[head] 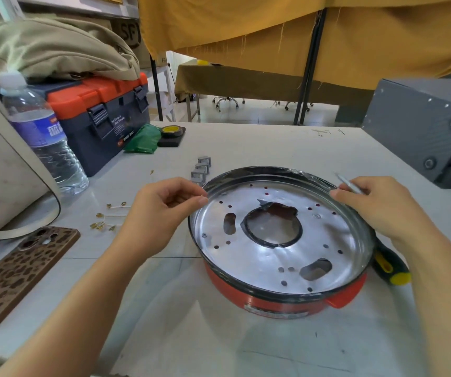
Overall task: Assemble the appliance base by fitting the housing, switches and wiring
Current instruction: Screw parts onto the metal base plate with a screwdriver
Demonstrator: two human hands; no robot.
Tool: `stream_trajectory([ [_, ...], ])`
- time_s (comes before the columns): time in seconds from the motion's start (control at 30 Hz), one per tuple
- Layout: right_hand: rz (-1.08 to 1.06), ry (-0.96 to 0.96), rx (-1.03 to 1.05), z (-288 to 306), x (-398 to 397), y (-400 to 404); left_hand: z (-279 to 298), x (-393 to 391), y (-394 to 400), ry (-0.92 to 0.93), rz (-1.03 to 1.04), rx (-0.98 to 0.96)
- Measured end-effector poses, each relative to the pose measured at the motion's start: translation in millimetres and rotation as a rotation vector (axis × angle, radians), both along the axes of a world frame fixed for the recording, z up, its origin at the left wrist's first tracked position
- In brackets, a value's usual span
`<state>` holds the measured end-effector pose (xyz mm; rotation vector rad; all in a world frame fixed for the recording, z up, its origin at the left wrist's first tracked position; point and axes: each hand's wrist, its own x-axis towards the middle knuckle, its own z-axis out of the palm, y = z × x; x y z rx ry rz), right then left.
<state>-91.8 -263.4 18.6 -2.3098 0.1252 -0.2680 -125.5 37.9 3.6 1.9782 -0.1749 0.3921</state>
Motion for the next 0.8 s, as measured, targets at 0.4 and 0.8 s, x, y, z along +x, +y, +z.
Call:
stream_trajectory([
  [0.4,0.065,0.048,-0.098,-9.0,9.2,-1.2,6.2,9.9,-10.1,-0.078,0.013,0.365],
  [0.8,0.106,-0.02,-0.182,-9.1,14.0,-0.2,37.3,7.6,-67.1,0.118,-0.705,0.519],
])
